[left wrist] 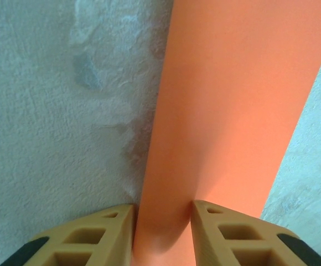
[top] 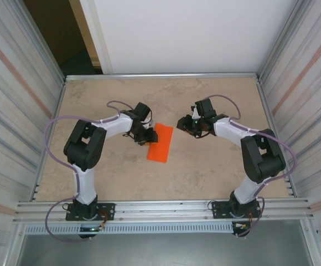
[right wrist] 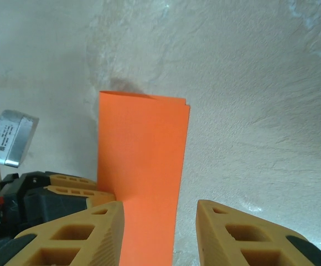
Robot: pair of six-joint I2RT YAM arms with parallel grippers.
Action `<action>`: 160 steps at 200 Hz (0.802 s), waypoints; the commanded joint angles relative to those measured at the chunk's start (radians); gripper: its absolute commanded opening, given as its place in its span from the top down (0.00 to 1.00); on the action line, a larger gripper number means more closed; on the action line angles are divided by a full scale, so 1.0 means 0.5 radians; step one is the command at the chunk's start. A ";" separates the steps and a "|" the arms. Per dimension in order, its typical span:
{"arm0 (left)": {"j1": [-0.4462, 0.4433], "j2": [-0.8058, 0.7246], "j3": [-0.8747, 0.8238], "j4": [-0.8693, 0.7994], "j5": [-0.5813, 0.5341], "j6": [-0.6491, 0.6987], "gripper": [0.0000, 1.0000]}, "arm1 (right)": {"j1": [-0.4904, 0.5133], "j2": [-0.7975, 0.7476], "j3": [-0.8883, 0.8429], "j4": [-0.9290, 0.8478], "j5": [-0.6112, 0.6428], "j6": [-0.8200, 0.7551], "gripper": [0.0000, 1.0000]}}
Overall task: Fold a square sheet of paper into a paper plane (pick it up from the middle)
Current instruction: First fold in half a square sheet of paper at the center of the table.
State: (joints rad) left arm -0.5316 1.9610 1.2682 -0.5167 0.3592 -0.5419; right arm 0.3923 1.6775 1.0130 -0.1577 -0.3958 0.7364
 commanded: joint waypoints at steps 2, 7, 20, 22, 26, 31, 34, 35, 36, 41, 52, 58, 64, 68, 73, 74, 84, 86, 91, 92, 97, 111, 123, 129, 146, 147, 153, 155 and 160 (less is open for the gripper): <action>-0.035 0.145 -0.042 -0.095 -0.110 0.048 0.67 | 0.012 -0.053 -0.051 -0.014 0.042 0.052 0.62; -0.033 0.148 -0.042 -0.098 -0.119 0.043 0.68 | 0.014 -0.055 -0.055 -0.010 0.037 0.056 0.62; -0.036 0.149 -0.050 -0.098 -0.155 0.010 0.69 | 0.025 -0.059 -0.068 0.002 0.037 0.067 0.63; -0.038 0.149 -0.051 -0.096 -0.164 0.000 0.69 | 0.023 -0.059 -0.070 0.005 0.037 0.069 0.63; -0.040 0.146 -0.055 -0.093 -0.185 -0.022 0.70 | 0.028 -0.060 -0.076 0.011 0.037 0.074 0.63; -0.042 0.143 -0.065 -0.089 -0.214 -0.045 0.70 | 0.032 -0.064 -0.087 0.017 0.037 0.079 0.63; -0.046 0.142 -0.068 -0.085 -0.229 -0.060 0.70 | 0.036 -0.063 -0.089 0.020 0.035 0.081 0.63; -0.047 0.141 -0.069 -0.084 -0.236 -0.067 0.70 | 0.035 -0.065 -0.090 0.022 0.036 0.085 0.63; -0.047 0.140 -0.069 -0.085 -0.239 -0.073 0.70 | 0.035 -0.064 -0.091 0.023 0.036 0.085 0.63; -0.047 0.143 -0.073 -0.085 -0.260 -0.106 0.69 | 0.037 -0.060 -0.097 0.028 0.037 0.092 0.63; -0.048 0.146 -0.080 -0.062 -0.270 -0.162 0.69 | 0.041 -0.059 -0.112 0.045 0.034 0.111 0.63; -0.052 0.149 -0.079 -0.056 -0.272 -0.176 0.69 | 0.045 -0.060 -0.117 0.053 0.032 0.116 0.64; -0.058 0.157 -0.072 -0.059 -0.288 -0.179 0.69 | 0.045 -0.054 -0.119 0.060 0.029 0.122 0.64; -0.064 0.158 -0.067 -0.071 -0.296 -0.183 0.69 | 0.049 -0.051 -0.124 0.061 0.028 0.126 0.64; -0.065 0.166 -0.060 -0.079 -0.303 -0.185 0.68 | 0.052 -0.048 -0.122 0.061 0.027 0.130 0.64; -0.064 0.168 -0.057 -0.083 -0.304 -0.184 0.68 | 0.051 -0.048 -0.125 0.061 0.027 0.131 0.64; -0.065 0.182 -0.056 -0.087 -0.295 -0.191 0.67 | 0.054 -0.045 -0.127 0.064 0.022 0.135 0.64; -0.063 0.185 -0.056 -0.085 -0.293 -0.192 0.67 | 0.052 -0.045 -0.127 0.064 0.020 0.136 0.64; -0.064 0.193 -0.054 -0.086 -0.287 -0.192 0.67 | 0.056 -0.045 -0.127 0.064 0.020 0.135 0.65; -0.063 0.193 -0.054 -0.086 -0.289 -0.192 0.67 | 0.056 -0.045 -0.127 0.064 0.022 0.135 0.65; -0.065 0.201 -0.052 -0.093 -0.283 -0.195 0.67 | 0.056 -0.046 -0.129 0.064 0.025 0.137 0.64; -0.063 0.224 -0.047 -0.096 -0.274 -0.201 0.66 | 0.055 -0.044 -0.128 0.064 0.019 0.136 0.64; -0.067 0.232 -0.045 -0.098 -0.267 -0.199 0.66 | 0.059 -0.039 -0.127 0.064 0.015 0.135 0.64; -0.072 0.237 -0.046 -0.101 -0.272 -0.199 0.66 | 0.061 -0.036 -0.124 0.063 0.015 0.137 0.64; -0.072 0.248 -0.045 -0.111 -0.276 -0.181 0.66 | 0.068 -0.026 -0.122 0.067 0.009 0.135 0.64; -0.072 0.249 -0.044 -0.112 -0.275 -0.179 0.66 | 0.068 -0.025 -0.120 0.067 0.009 0.135 0.64; -0.072 0.252 -0.048 -0.118 -0.274 -0.172 0.66 | 0.076 -0.023 -0.118 0.069 0.009 0.136 0.64; -0.072 0.252 -0.048 -0.119 -0.274 -0.165 0.66 | 0.076 -0.022 -0.118 0.070 0.009 0.137 0.64; -0.072 0.254 -0.050 -0.123 -0.274 -0.162 0.66 | 0.080 -0.020 -0.118 0.072 0.009 0.140 0.64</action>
State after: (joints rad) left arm -0.5522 1.9751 1.2907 -0.5396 0.2947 -0.6289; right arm 0.4183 1.6730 0.9554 -0.1322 -0.3893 0.7849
